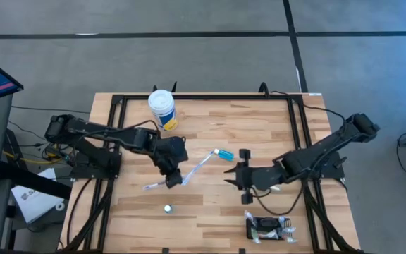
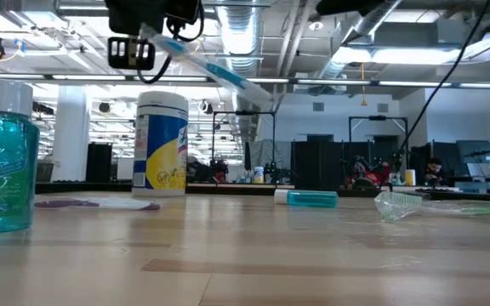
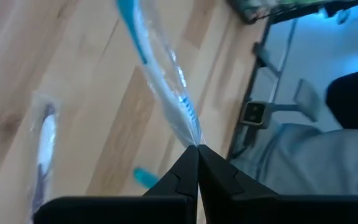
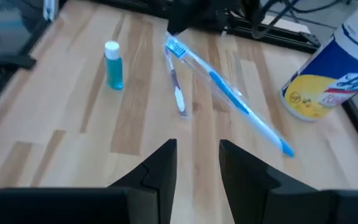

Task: Pick & Place toothbrushing station
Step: Put the blue toothbrush into the wire organizer

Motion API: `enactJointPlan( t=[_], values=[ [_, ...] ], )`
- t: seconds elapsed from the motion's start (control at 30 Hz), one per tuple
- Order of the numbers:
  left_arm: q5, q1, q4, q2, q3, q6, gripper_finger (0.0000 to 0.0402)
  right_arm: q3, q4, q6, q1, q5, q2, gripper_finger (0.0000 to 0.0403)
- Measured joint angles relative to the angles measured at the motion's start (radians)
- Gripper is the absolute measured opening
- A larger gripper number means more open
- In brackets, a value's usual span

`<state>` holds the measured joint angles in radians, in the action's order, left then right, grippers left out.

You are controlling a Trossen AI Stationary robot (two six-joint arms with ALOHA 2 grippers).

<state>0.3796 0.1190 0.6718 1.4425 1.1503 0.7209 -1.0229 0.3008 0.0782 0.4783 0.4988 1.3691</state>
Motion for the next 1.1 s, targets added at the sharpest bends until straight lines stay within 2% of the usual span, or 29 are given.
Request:
enactJointPlan(
  t=[0.13, 0.5, 1.1],
  values=[
    [0.044, -0.010, -0.047, 0.000, 0.000, 0.000, 0.0000, -0.067, 0.022, -0.073, -0.023, 0.002, 0.063, 0.0111],
    [0.046, -0.007, -0.071, 0.000, 0.000, -0.001, 0.0000, -0.153, 0.027, -0.186, -0.060, 0.034, 0.192, 0.0111],
    [0.046, -0.007, -0.091, 0.001, 0.000, -0.005, 0.0000, -0.183, -0.083, -0.366, -0.054, 0.018, 0.245, 0.0111]
  ],
)
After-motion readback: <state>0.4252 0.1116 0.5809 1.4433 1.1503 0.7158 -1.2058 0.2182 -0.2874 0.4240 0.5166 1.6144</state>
